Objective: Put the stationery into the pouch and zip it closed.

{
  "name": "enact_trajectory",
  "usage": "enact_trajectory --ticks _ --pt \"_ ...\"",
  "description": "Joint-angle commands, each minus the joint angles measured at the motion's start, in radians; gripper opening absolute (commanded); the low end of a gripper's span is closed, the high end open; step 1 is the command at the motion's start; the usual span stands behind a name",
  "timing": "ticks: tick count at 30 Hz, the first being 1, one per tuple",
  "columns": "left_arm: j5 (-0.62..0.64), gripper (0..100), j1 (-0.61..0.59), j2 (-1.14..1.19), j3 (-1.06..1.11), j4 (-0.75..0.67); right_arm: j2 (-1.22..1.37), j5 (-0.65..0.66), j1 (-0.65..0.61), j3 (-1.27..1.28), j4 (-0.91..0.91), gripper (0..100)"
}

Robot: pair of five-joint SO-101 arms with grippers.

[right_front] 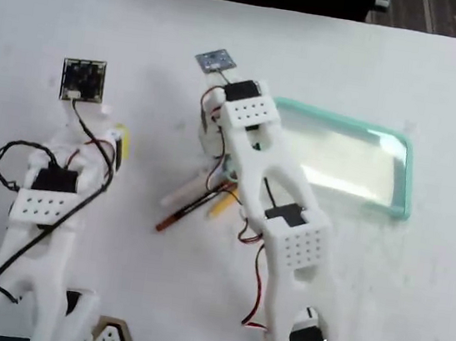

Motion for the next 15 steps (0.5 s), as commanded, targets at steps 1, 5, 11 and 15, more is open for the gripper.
enact_trajectory --ticks 1,5,11,15 --pt "0.008 15 0.013 -0.008 -0.012 -0.028 -0.021 -0.011 0.007 -0.048 -0.015 11.5" --pt "0.008 15 0.013 -0.008 -0.012 -0.028 -0.021 -0.011 0.007 -0.078 -0.007 6.5" --pt "0.008 15 0.013 -0.008 -0.012 -0.028 -0.025 -0.011 0.007 -0.091 -0.007 5.2" --pt "0.008 15 0.013 -0.008 -0.012 -0.028 -0.105 -0.011 0.013 -0.091 0.007 1.9"
